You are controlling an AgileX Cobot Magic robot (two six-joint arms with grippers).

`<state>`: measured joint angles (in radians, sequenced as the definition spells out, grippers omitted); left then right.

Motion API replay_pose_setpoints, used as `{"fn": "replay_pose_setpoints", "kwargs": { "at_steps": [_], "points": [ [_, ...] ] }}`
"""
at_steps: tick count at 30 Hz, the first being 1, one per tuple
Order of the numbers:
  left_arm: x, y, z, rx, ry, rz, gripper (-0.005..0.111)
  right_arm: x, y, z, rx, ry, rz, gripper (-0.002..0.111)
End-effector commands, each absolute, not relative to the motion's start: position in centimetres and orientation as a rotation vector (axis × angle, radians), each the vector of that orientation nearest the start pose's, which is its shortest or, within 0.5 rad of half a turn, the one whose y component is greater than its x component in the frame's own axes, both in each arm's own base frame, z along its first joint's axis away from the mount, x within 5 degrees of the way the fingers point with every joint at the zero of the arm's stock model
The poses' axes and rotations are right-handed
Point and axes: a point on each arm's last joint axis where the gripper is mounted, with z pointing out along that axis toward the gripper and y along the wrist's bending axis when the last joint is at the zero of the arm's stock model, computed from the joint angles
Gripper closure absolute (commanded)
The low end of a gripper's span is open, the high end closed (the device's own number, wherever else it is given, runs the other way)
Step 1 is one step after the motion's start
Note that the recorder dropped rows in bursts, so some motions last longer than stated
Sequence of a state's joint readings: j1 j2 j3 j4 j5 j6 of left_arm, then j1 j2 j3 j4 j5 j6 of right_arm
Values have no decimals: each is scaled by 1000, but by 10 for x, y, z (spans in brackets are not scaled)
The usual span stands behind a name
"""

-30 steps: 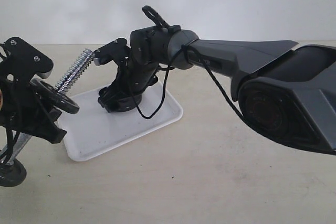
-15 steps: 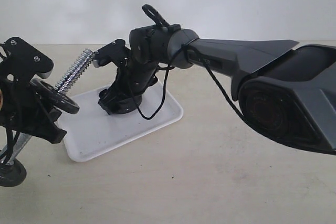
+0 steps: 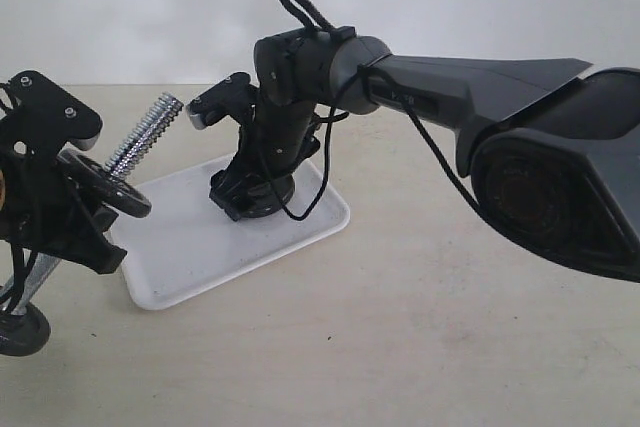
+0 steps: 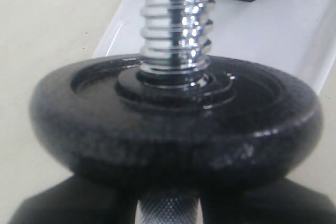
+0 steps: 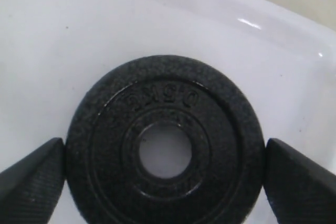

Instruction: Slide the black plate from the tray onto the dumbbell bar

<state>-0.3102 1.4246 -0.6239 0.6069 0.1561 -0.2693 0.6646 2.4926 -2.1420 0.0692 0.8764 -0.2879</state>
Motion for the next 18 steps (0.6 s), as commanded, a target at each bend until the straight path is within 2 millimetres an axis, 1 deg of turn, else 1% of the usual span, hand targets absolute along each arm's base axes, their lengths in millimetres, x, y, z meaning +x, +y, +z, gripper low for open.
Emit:
{"fn": "replay_pose_setpoints", "kwargs": {
  "at_steps": [1,4,6,18],
  "points": [
    [263,-105,243,737,1773,-186,102,421,331,161,-1184,2376,205,106],
    [263,-105,243,737,1773,-186,102,419,330,163,-1189,2384,204,106],
    [263,-105,243,739,1771,-184,102,419,330,165,-1190,2388,206,108],
    [263,-105,243,739,1771,-184,102,416,331,183,-1162,2367,265,108]
  ]
}}
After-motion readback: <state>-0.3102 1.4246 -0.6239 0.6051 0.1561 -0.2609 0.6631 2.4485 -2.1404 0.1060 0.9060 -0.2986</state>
